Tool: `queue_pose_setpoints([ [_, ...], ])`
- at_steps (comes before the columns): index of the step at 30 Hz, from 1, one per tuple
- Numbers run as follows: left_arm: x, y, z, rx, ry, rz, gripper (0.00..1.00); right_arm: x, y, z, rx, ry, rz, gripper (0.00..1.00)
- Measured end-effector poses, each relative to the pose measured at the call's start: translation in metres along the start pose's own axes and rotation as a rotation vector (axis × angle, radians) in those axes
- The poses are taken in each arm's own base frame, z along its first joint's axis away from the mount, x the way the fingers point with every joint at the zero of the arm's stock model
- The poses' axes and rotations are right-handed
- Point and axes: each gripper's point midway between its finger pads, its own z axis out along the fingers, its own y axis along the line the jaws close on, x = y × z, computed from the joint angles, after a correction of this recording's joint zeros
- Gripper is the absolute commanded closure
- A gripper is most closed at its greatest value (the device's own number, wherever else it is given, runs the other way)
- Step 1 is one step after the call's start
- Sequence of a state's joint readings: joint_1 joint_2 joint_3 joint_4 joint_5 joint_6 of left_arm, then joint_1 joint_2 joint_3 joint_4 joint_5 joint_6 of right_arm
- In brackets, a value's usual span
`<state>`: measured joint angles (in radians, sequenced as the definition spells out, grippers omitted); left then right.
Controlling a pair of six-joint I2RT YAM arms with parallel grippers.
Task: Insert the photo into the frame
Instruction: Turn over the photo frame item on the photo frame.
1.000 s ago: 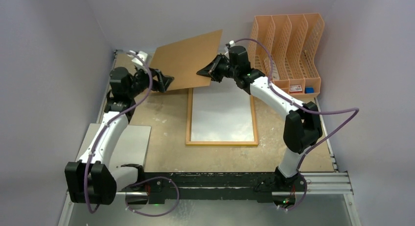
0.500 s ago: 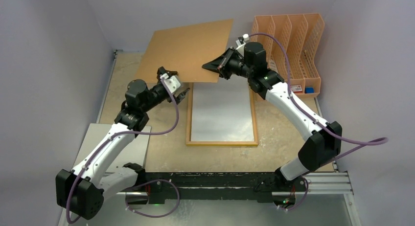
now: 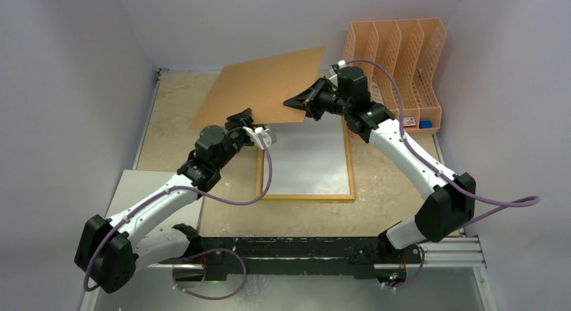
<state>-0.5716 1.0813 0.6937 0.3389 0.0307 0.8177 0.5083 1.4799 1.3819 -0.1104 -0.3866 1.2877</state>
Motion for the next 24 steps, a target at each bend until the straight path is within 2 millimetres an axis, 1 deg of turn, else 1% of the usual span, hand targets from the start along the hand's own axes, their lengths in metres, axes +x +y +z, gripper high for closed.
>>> queue_pose_setpoints([
  [4,-0.001,-0.001,-0.001,-0.023,0.018,0.049,0.85,0.003,-0.01,0.0,0.029,0.009,0.028,1.0],
  [6,-0.002,0.0,-0.001,-0.032,0.027,0.065,0.99,0.003,-0.009,-0.001,0.024,0.008,0.035,0.99],
  [9,-0.002,0.002,-0.002,-0.046,0.043,0.078,1.0,0.003,-0.007,-0.001,0.023,0.007,0.061,0.77],
  [11,0.0,-0.001,0.0,-0.039,0.055,0.062,1.0,0.003,-0.007,-0.001,0.016,0.008,0.062,0.53],
  [12,0.001,-0.002,0.0,-0.036,0.062,0.043,1.0,0.003,-0.004,0.0,-0.002,0.007,0.054,0.45],
  [13,0.002,-0.005,0.0,-0.03,0.068,0.02,1.0,0.002,0.002,0.0,-0.028,0.009,0.043,0.4],
  [16,0.011,-0.013,-0.001,-0.026,0.108,-0.094,1.0,0.002,0.019,-0.006,-0.101,0.004,-0.006,0.26],
  [18,0.016,-0.014,-0.003,-0.041,0.137,-0.16,1.0,0.002,0.033,-0.013,-0.154,-0.007,-0.046,0.19],
  [21,0.01,-0.003,-0.002,-0.084,0.143,-0.241,1.0,-0.003,0.055,-0.028,-0.232,-0.043,-0.11,0.11],
  [24,-0.001,0.016,0.001,-0.148,0.136,-0.329,1.0,-0.01,0.075,-0.051,-0.304,-0.106,-0.184,0.08],
])
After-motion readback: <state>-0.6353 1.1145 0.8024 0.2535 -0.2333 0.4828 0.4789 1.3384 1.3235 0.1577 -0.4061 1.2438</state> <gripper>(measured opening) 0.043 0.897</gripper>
